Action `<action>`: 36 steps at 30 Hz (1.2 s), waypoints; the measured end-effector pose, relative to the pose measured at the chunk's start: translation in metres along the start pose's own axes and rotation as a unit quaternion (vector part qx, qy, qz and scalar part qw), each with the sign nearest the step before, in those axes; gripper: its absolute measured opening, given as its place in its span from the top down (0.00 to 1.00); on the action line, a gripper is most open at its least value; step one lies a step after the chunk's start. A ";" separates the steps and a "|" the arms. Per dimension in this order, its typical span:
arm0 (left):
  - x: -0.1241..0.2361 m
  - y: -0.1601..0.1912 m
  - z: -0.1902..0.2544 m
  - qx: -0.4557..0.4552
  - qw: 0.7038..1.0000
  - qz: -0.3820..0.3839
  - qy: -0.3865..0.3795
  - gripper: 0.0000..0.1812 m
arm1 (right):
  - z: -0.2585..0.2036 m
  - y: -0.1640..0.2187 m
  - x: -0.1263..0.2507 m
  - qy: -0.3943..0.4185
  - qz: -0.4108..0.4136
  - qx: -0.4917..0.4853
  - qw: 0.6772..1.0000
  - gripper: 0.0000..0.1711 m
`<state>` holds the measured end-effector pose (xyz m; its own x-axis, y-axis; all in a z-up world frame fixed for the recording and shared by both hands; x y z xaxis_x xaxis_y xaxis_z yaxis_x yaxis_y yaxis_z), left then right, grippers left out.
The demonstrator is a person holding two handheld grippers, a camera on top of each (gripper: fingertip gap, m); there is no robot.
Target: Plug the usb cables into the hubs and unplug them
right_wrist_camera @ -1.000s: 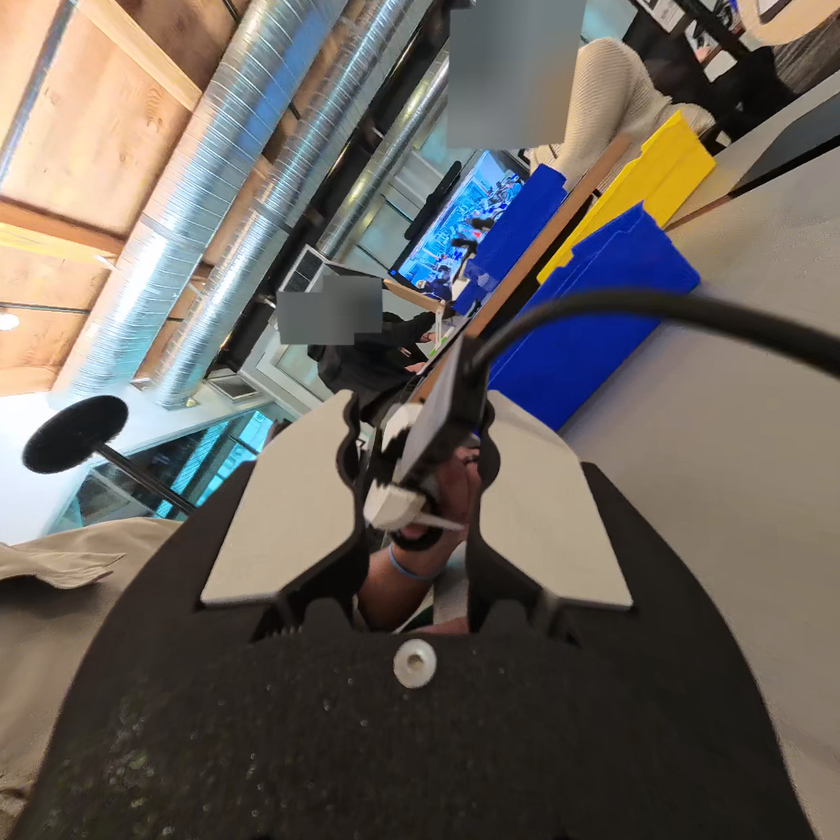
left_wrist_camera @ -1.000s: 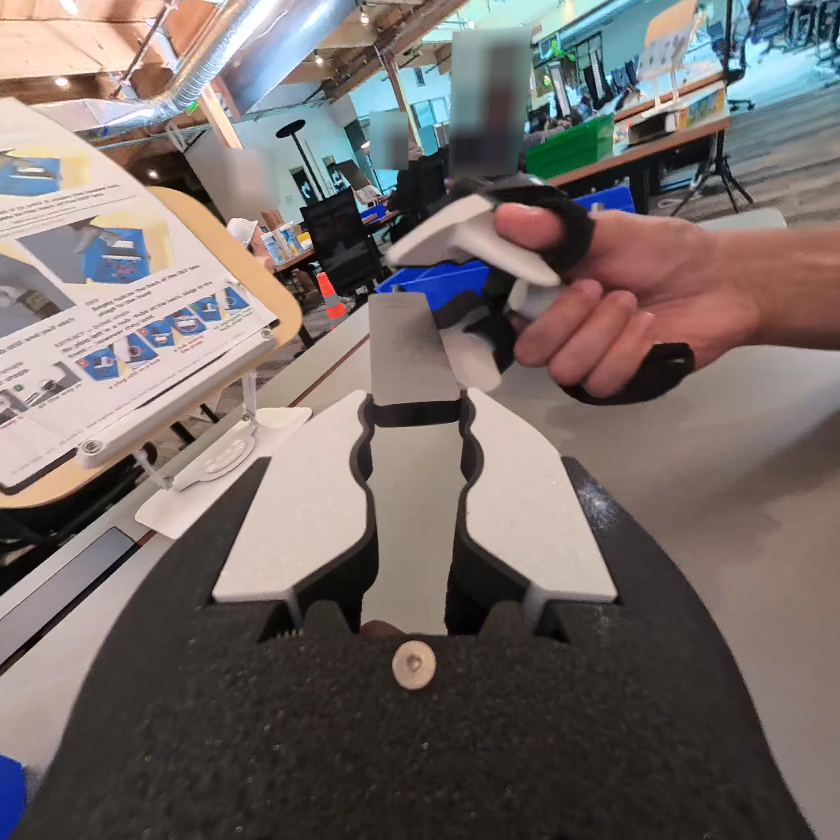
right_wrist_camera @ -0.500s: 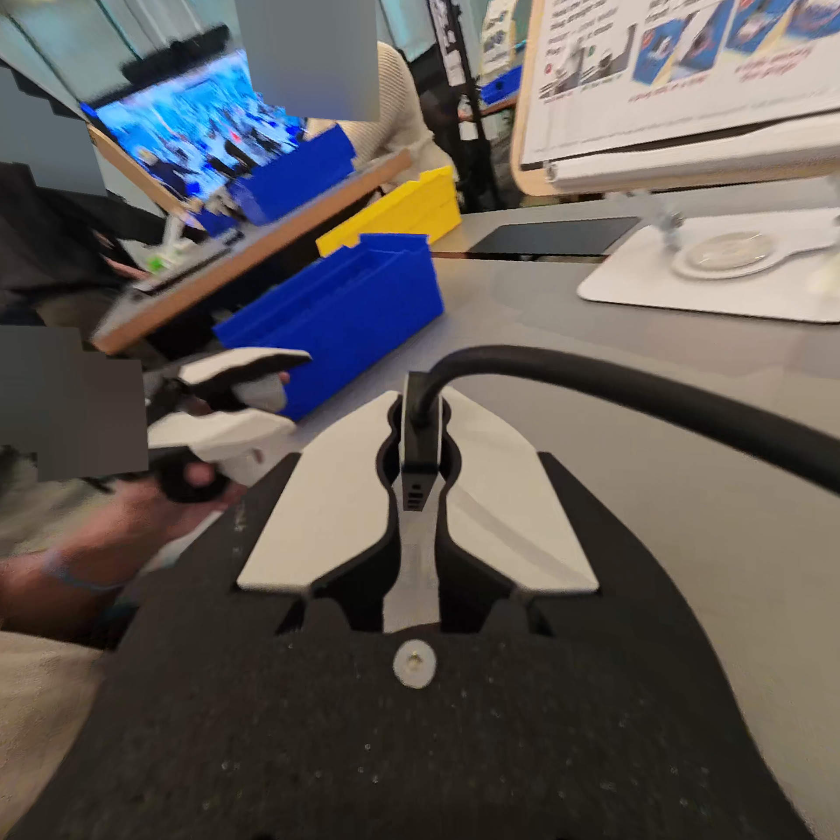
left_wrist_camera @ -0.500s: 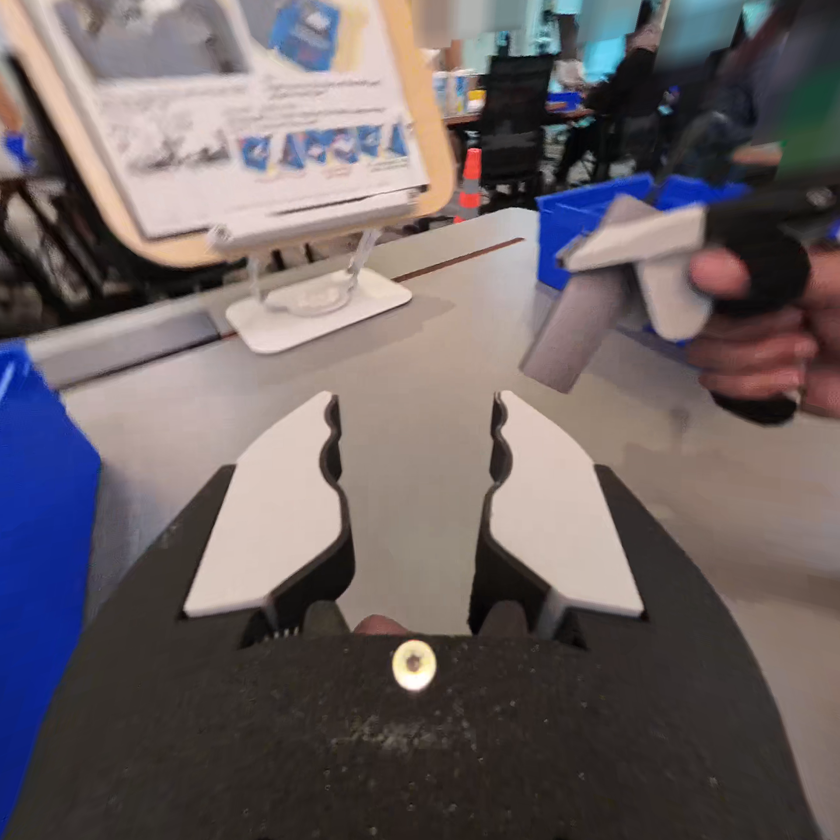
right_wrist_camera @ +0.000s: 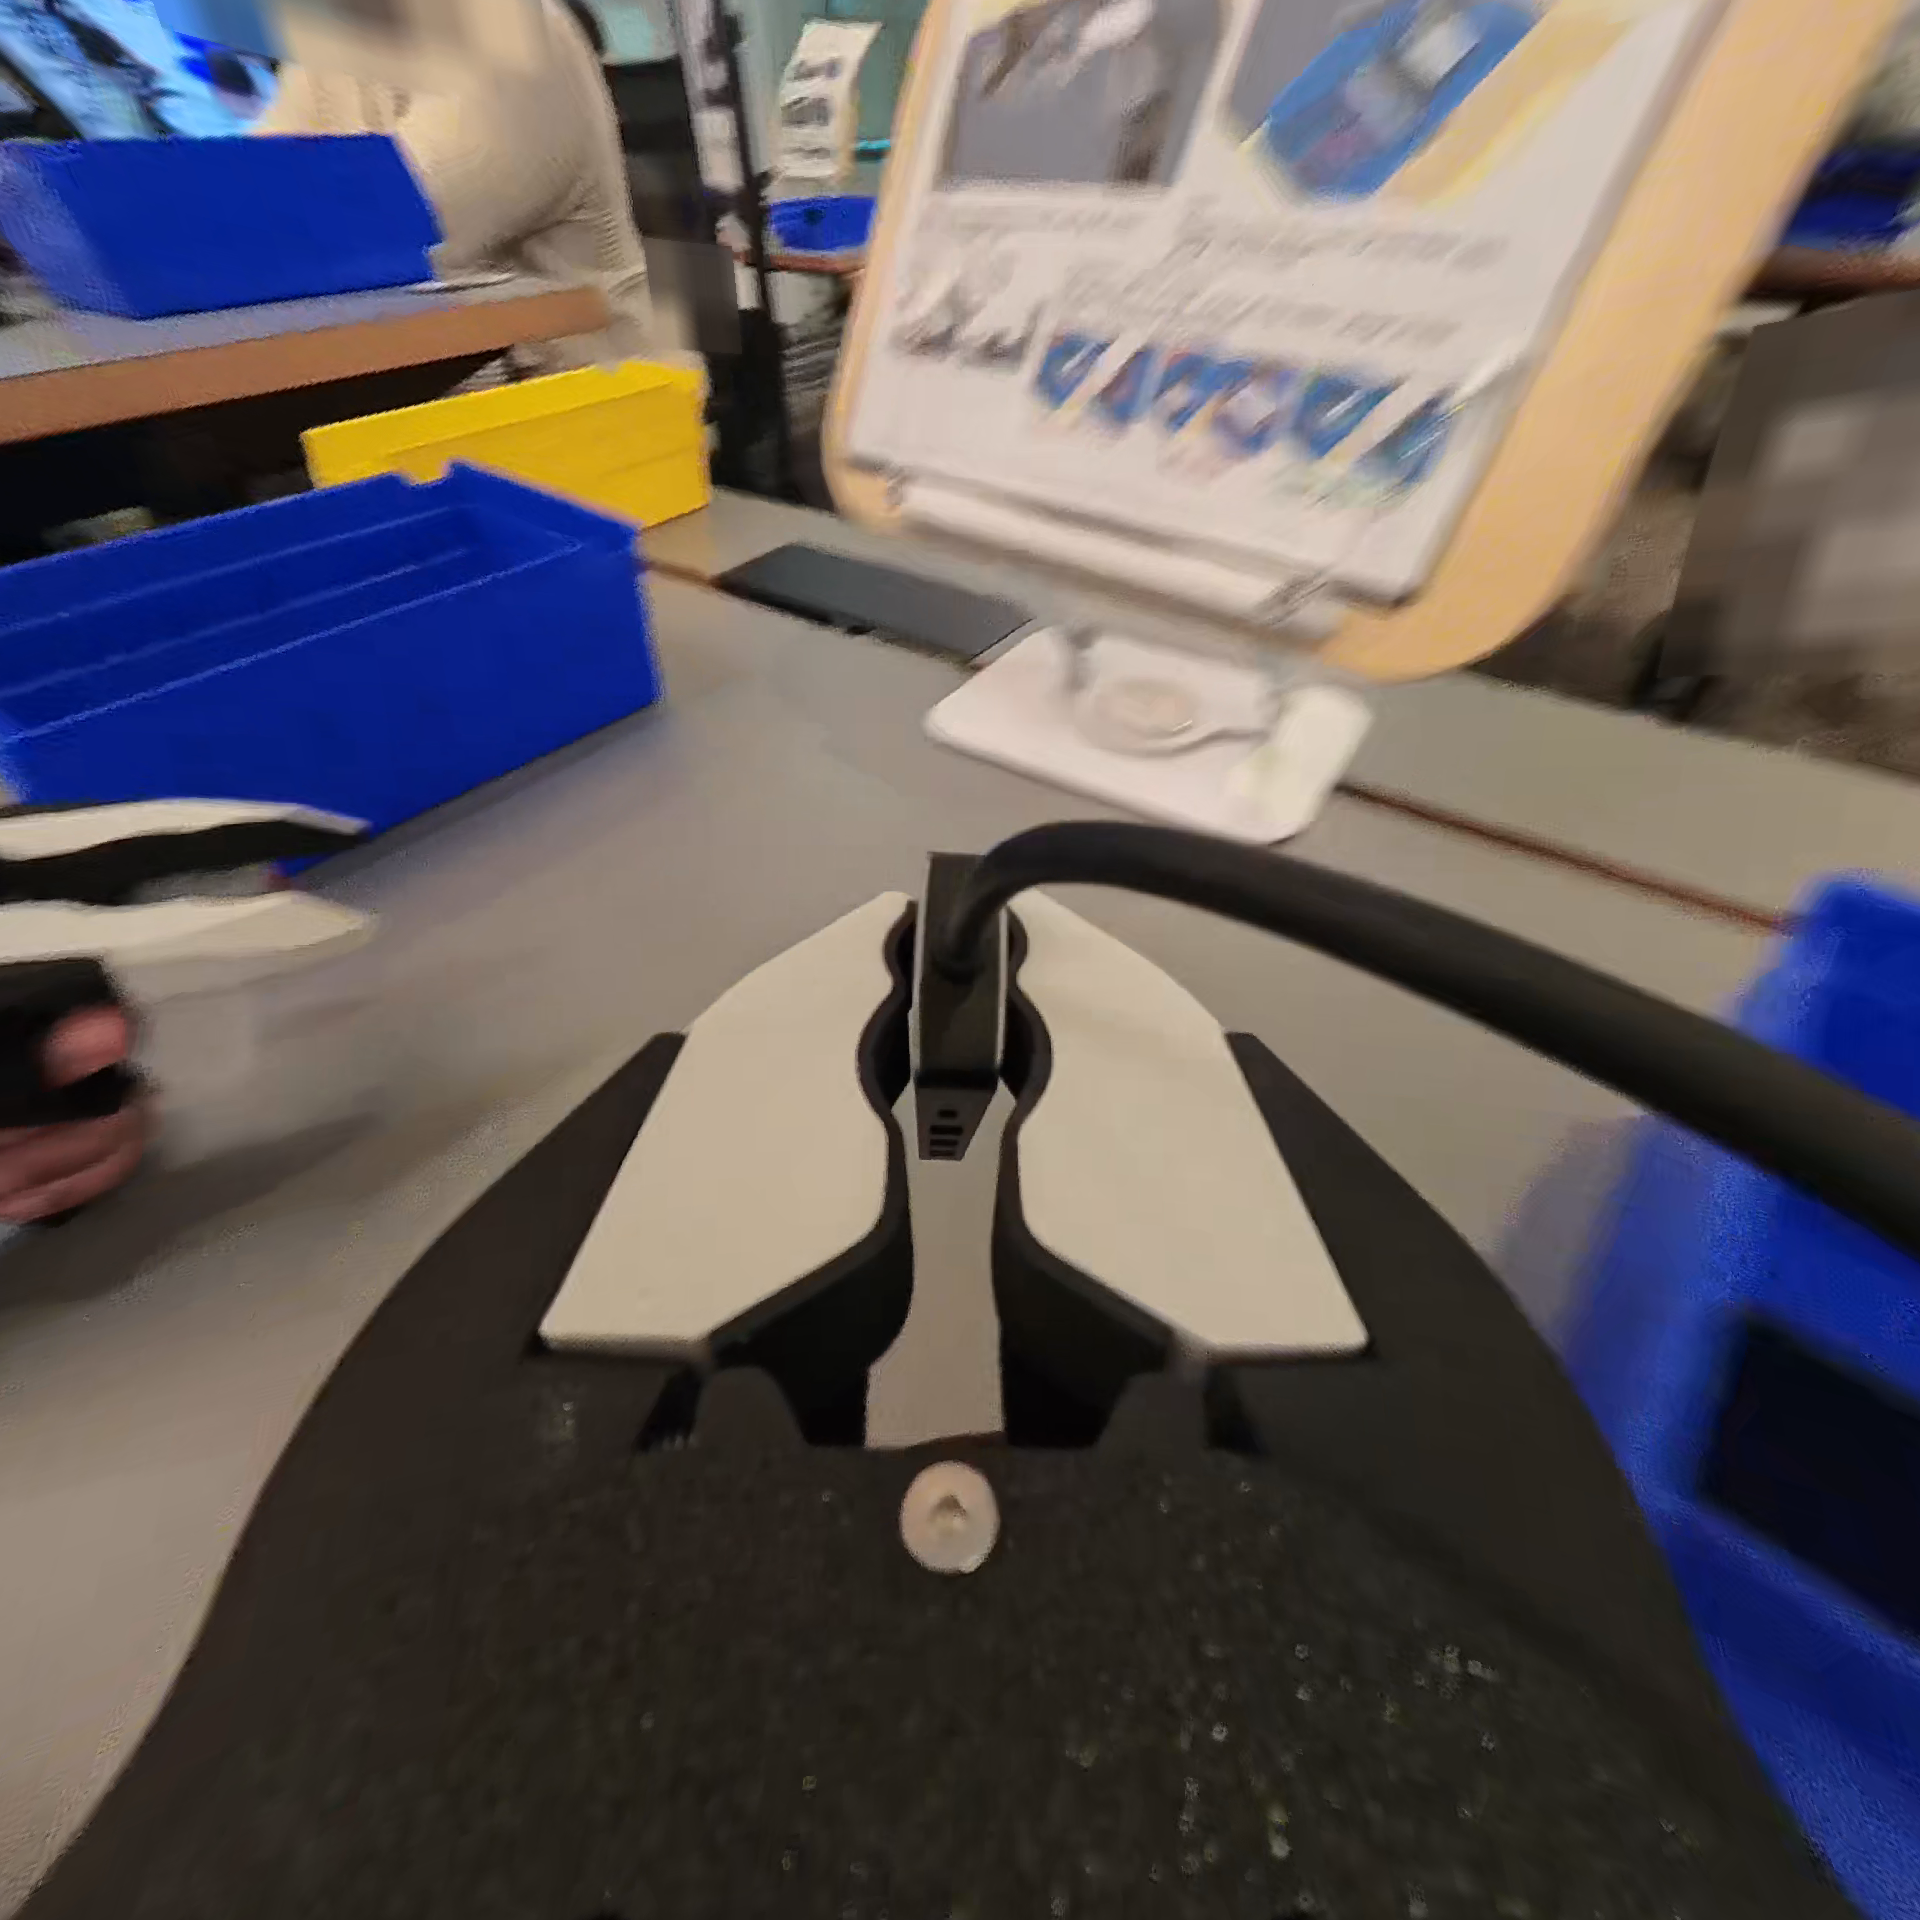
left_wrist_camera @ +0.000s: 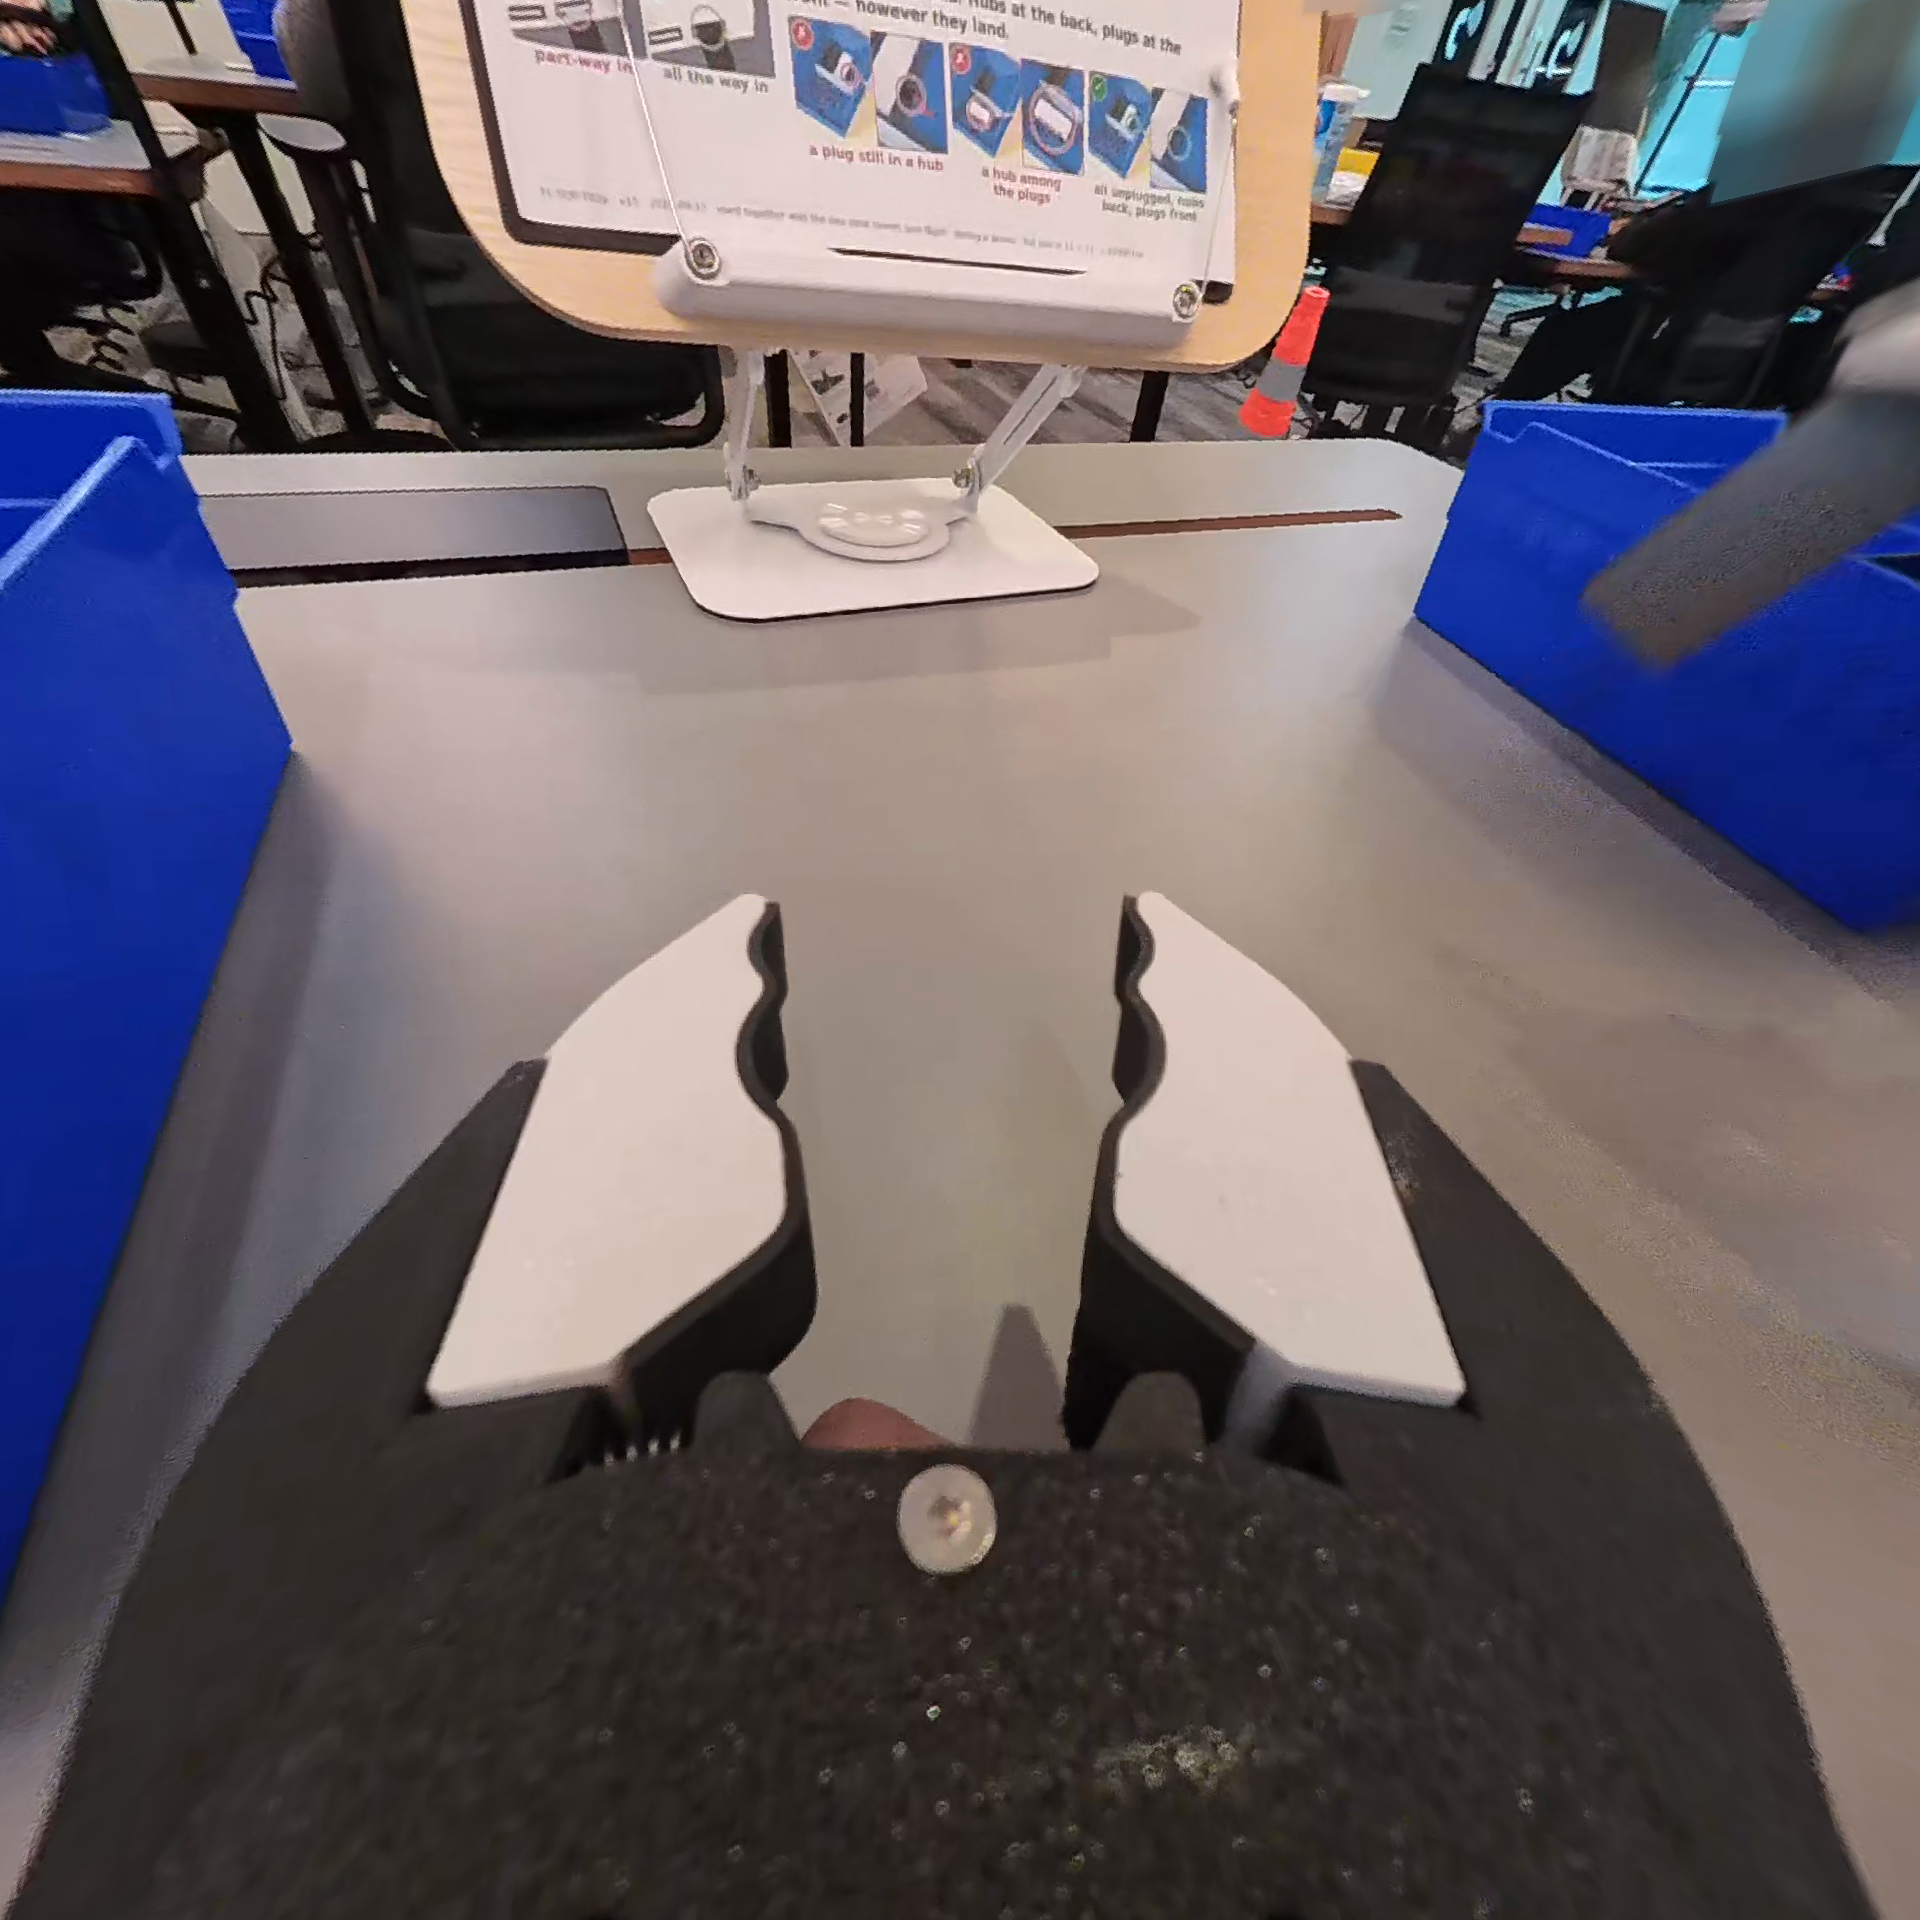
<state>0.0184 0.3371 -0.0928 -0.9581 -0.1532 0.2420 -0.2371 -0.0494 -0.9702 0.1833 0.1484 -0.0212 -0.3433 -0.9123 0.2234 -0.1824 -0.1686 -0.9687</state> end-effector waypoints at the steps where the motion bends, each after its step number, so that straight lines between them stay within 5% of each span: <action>1: 0.000 0.000 0.001 -0.002 1.000 -0.002 0.004 0.67 | 0.022 -0.018 0.007 0.021 0.004 0.014 1.000 0.93; 5: -0.001 0.002 -0.001 0.000 1.000 -0.016 0.016 0.67 | 0.131 -0.062 0.022 0.095 -0.119 0.075 0.986 0.93; 10: -0.001 0.006 0.000 -0.003 0.999 -0.035 0.029 0.68 | 0.243 -0.043 0.015 0.107 -0.318 0.059 0.940 0.93; 14: -0.002 0.007 0.002 -0.007 0.998 -0.040 0.039 0.68 | 0.286 0.009 0.011 0.080 -0.514 0.112 0.847 0.93; 19: -0.003 0.009 0.003 -0.017 0.998 -0.047 0.041 0.69 | 0.286 0.052 0.018 0.025 -0.711 0.219 0.668 0.93; 22: -0.003 0.009 0.004 -0.018 0.998 -0.050 0.044 0.69 | 0.286 0.068 0.010 0.014 -0.745 0.248 0.619 0.93; 26: -0.002 0.010 0.004 -0.019 0.997 -0.053 0.047 0.69 | 0.285 0.081 0.003 -0.010 -0.741 0.243 0.626 0.91; 31: -0.003 0.011 0.002 -0.010 0.997 -0.056 0.052 0.69 | 0.283 0.072 0.006 -0.004 -0.705 0.220 0.674 0.79; 36: -0.002 0.007 -0.003 -0.012 0.999 -0.037 0.030 0.69 | 0.253 -0.010 0.015 0.094 -0.494 0.234 0.832 0.77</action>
<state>0.0183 0.3397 -0.1006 -0.9457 -0.0914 0.3119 -0.3100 -0.0340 -0.9501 0.4127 0.0419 -0.0352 -0.3845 -0.1744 0.9065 -0.0978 -0.9688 -0.2279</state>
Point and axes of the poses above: each gripper's, where its closed fingertips meet, x back along the fingers, y out of its underside, z = x × y across the jaws, the point moved 4 cm from there along x, back along the fingers, and after that the axes turned 5 degrees about -x, right-handed, at the moved point
